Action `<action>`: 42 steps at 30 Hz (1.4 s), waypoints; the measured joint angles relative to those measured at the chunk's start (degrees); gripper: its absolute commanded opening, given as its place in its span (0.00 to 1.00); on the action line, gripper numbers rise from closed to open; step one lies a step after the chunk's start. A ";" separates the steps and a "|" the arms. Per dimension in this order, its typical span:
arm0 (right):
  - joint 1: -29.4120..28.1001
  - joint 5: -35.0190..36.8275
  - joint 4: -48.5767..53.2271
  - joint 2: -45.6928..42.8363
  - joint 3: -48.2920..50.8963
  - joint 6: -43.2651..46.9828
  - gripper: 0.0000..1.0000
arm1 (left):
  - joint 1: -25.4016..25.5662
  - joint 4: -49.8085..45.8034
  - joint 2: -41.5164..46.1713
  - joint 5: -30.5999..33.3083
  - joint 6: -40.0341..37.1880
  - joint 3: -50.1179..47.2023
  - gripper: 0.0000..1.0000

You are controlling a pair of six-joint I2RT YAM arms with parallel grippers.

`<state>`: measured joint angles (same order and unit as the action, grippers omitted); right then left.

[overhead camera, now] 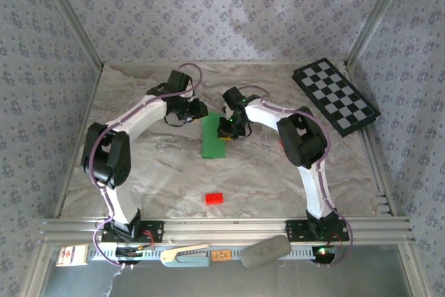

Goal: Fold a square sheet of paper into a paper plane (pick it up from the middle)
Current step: Hold the square sheet of paper at the center of the table, then first fold the square sheet of paper in half at the center of the table.

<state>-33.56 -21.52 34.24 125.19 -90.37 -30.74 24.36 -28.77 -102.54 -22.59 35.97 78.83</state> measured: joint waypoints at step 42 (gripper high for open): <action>-1.55 5.05 4.04 1.20 -2.78 0.07 0.15 | -0.09 1.90 -11.04 -5.55 -2.54 -7.45 0.02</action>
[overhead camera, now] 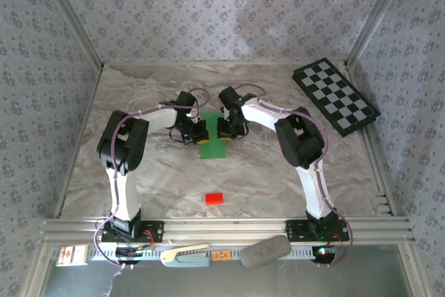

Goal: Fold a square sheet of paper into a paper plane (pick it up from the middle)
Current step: First fold the square sheet of paper in half at the center of the table.

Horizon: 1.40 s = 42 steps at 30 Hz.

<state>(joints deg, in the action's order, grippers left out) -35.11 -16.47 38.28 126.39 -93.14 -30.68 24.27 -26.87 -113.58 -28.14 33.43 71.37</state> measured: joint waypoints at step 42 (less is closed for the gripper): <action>-1.07 3.65 3.28 1.16 -2.82 4.48 0.15 | -7.28 11.65 -0.42 -6.12 -0.92 -3.85 0.04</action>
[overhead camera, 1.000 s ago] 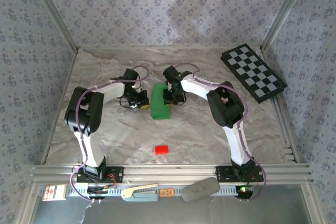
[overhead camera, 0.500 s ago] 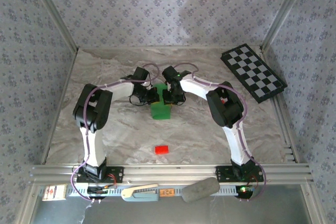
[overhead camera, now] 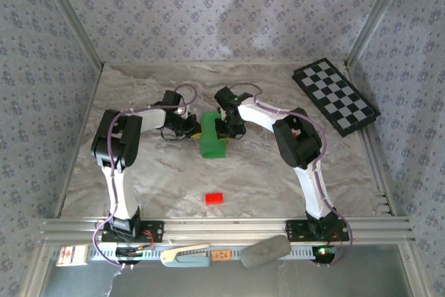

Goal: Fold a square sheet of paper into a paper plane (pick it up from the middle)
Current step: First fold the square sheet of paper in half at the center of the table.

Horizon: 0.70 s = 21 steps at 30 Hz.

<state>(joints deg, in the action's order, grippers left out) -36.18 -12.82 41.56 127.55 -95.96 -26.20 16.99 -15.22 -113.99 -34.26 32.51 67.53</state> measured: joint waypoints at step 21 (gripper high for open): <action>0.04 -0.17 3.93 1.88 -3.74 3.63 0.15 | 3.65 -5.25 -1.49 1.05 -0.33 7.50 0.05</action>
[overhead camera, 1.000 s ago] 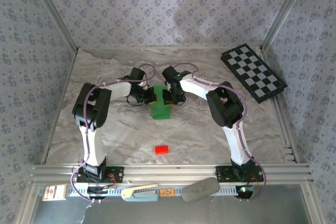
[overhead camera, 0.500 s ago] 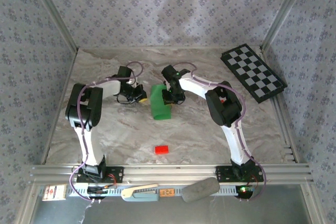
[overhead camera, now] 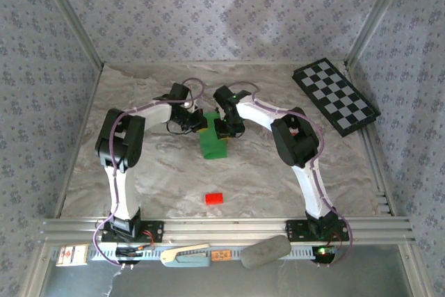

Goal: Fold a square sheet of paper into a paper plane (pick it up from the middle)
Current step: First fold the square sheet of paper in half at the center of the table.

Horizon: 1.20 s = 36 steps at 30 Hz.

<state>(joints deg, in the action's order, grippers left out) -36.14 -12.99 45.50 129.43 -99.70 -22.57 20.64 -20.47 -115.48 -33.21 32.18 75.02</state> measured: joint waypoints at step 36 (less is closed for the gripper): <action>0.42 -0.94 -0.13 0.11 0.17 1.25 0.16 | -2.73 -1.16 -4.17 -3.96 -1.11 6.91 0.05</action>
<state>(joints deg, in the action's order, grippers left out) -35.73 -13.93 45.36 129.54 -99.53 -21.32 17.91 -21.63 -119.66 -37.17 31.07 81.93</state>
